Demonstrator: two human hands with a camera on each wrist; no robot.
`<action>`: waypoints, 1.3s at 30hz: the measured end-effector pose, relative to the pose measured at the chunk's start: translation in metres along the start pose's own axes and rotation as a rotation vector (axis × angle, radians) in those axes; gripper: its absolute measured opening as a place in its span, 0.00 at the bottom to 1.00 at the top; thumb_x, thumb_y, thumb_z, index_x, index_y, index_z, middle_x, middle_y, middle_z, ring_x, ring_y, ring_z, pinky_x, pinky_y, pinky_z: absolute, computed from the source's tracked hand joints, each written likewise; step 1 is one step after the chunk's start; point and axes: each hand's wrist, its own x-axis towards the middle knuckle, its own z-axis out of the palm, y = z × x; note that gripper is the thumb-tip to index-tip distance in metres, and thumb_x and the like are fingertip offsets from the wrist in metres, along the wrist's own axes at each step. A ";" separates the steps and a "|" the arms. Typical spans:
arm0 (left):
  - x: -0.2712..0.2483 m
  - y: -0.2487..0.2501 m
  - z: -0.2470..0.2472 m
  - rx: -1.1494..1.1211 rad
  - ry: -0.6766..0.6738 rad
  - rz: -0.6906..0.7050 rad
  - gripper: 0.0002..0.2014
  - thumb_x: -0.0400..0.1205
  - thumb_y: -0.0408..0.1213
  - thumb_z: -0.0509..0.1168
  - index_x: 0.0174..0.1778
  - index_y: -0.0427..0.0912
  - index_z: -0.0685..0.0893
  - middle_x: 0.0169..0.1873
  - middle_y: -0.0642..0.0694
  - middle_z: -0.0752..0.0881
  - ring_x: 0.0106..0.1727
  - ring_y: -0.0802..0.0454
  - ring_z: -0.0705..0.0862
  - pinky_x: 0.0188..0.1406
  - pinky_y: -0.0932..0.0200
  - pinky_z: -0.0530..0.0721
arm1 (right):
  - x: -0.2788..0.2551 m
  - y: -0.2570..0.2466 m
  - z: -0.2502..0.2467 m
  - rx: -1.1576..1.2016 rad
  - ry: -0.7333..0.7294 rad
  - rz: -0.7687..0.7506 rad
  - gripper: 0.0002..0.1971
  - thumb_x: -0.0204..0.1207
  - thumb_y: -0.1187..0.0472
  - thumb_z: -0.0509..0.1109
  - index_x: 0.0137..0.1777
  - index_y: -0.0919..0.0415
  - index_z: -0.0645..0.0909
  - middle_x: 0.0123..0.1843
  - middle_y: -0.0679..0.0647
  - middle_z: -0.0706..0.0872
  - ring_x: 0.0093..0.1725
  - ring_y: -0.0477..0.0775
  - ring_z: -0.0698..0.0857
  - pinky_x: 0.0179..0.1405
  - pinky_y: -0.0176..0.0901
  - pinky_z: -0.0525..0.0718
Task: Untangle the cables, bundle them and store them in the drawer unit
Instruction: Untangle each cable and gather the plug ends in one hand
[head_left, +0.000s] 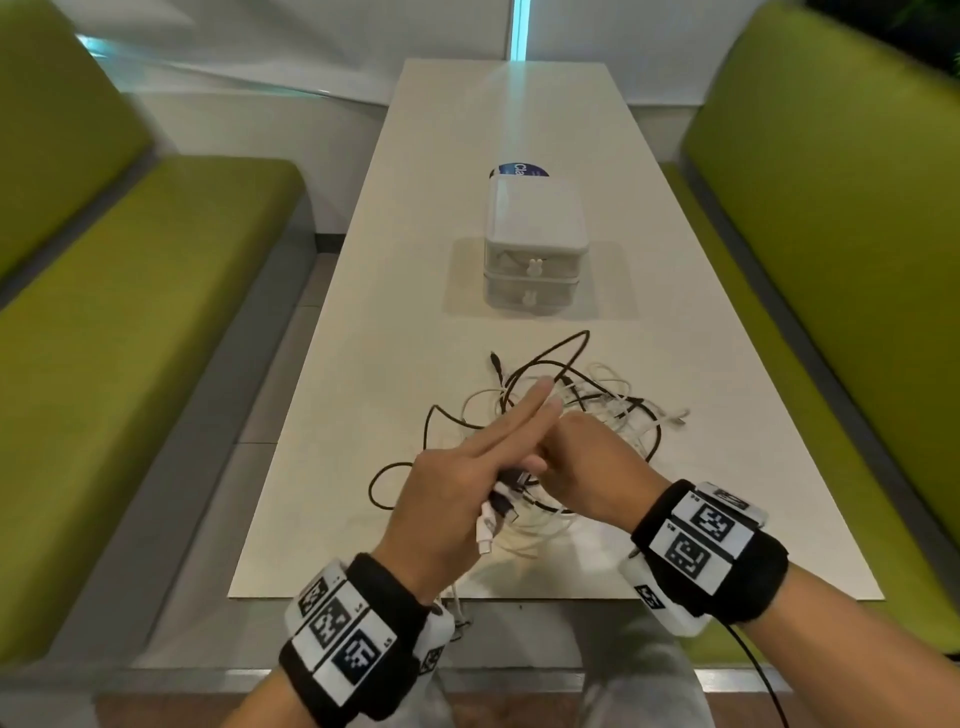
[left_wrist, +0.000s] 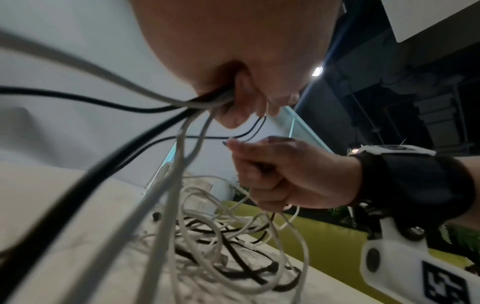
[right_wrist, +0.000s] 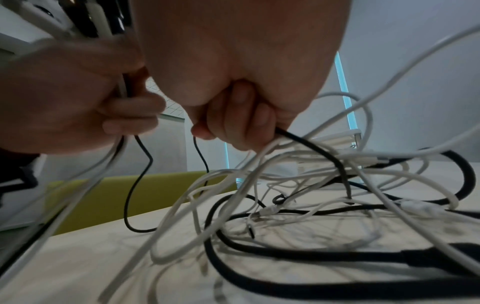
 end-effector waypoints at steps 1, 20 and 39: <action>0.000 -0.005 0.002 0.029 -0.054 -0.045 0.46 0.70 0.16 0.65 0.81 0.57 0.67 0.80 0.66 0.64 0.60 0.62 0.86 0.53 0.64 0.87 | -0.001 0.002 0.002 -0.004 0.024 -0.043 0.22 0.78 0.48 0.52 0.47 0.62 0.82 0.41 0.62 0.88 0.42 0.62 0.85 0.39 0.51 0.81; 0.019 -0.029 -0.056 -0.027 0.291 -0.031 0.09 0.80 0.27 0.59 0.44 0.37 0.86 0.40 0.53 0.85 0.42 0.56 0.85 0.46 0.62 0.82 | -0.006 0.038 0.005 0.131 0.136 -0.049 0.25 0.81 0.33 0.45 0.31 0.48 0.66 0.24 0.47 0.73 0.26 0.46 0.74 0.30 0.43 0.71; 0.002 0.025 -0.082 -0.341 -0.486 -0.235 0.15 0.84 0.50 0.61 0.40 0.50 0.89 0.25 0.61 0.80 0.29 0.66 0.80 0.34 0.76 0.71 | -0.050 -0.004 0.007 0.033 -0.677 -0.092 0.16 0.75 0.40 0.69 0.57 0.46 0.87 0.47 0.45 0.90 0.42 0.45 0.84 0.46 0.48 0.84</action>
